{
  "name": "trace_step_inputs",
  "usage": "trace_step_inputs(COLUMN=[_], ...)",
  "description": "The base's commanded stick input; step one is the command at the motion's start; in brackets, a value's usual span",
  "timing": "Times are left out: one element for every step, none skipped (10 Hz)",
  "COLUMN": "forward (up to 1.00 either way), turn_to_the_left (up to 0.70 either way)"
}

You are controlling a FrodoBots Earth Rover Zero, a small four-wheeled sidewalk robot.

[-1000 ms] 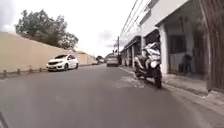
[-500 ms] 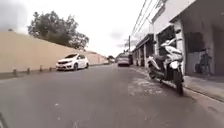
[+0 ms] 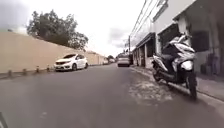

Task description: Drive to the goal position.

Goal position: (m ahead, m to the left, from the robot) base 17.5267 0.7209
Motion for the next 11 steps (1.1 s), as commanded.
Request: trace_step_inputs(forward=[0.7, 0.7, 0.7, 0.7, 0.7, 0.7, 0.7, 0.7, 0.7, 0.7, 0.7], turn_to_the_left=[0.0, 0.0, 0.0, 0.0, 0.0, 0.0, 0.0, 0.0, 0.0, 0.0, 0.0])
